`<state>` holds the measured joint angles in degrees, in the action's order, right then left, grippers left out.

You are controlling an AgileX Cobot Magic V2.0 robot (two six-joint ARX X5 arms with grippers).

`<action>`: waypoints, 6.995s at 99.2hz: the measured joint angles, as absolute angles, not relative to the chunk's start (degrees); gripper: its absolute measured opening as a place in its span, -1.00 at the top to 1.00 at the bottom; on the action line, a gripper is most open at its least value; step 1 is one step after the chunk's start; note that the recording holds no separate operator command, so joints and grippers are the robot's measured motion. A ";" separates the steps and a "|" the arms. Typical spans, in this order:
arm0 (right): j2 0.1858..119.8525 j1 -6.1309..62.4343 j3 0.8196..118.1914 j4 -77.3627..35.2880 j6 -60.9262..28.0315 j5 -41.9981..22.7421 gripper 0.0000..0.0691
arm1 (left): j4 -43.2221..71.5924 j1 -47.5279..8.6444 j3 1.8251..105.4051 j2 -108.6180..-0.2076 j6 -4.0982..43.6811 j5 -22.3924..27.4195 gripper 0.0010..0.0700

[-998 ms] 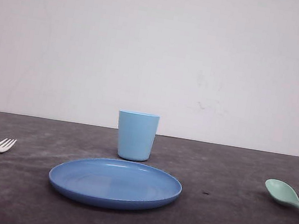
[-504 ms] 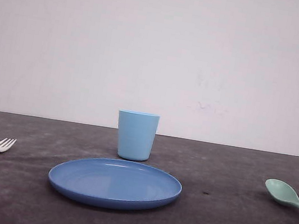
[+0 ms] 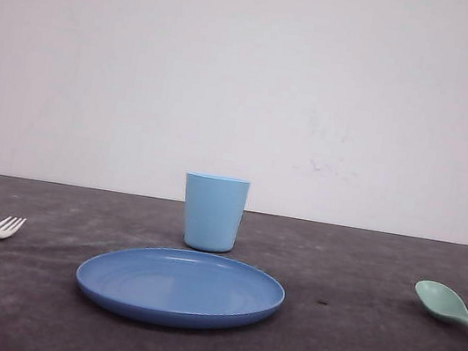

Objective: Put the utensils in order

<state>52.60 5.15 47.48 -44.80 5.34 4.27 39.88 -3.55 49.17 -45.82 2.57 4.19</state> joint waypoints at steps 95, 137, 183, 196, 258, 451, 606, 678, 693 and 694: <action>52.62 5.15 47.48 -45.47 4.89 4.27 -0.97 | 39.79 -13.80 49.17 -72.18 7.09 4.40 -0.45; 52.62 5.15 47.48 -45.93 4.89 4.27 -0.97 | 31.22 -14.17 49.15 -83.50 7.99 4.14 -0.34; 52.62 5.15 47.48 -45.93 4.86 4.25 -0.97 | 29.65 -16.58 49.17 -87.72 8.36 -1.13 -0.12; 52.62 5.15 47.48 -45.93 4.86 4.25 -0.97 | 29.65 -16.64 49.32 -88.12 8.36 -1.85 0.06; 52.62 5.15 47.48 -46.00 4.86 4.27 -0.97 | 28.86 -17.10 49.41 -88.23 7.46 -2.87 0.91; 52.64 5.15 47.48 -47.35 4.97 4.25 -0.97 | -54.48 -26.00 54.81 -109.16 1.43 21.98 0.91; 59.75 14.81 47.48 -43.22 9.41 2.79 -0.97 | -5.98 -13.67 55.00 -68.27 3.07 17.41 0.23; 80.29 20.71 47.48 -31.48 14.87 -0.08 -0.90 | 39.77 -3.62 54.35 -41.65 -0.43 4.14 0.24; 83.02 21.50 47.48 -29.02 15.94 -0.32 -0.86 | 40.64 -3.62 54.35 -41.67 -0.43 4.14 0.24; 83.15 21.56 47.48 -28.86 15.99 -0.34 -0.85 | 40.66 -3.62 54.35 -41.67 -0.43 4.14 0.24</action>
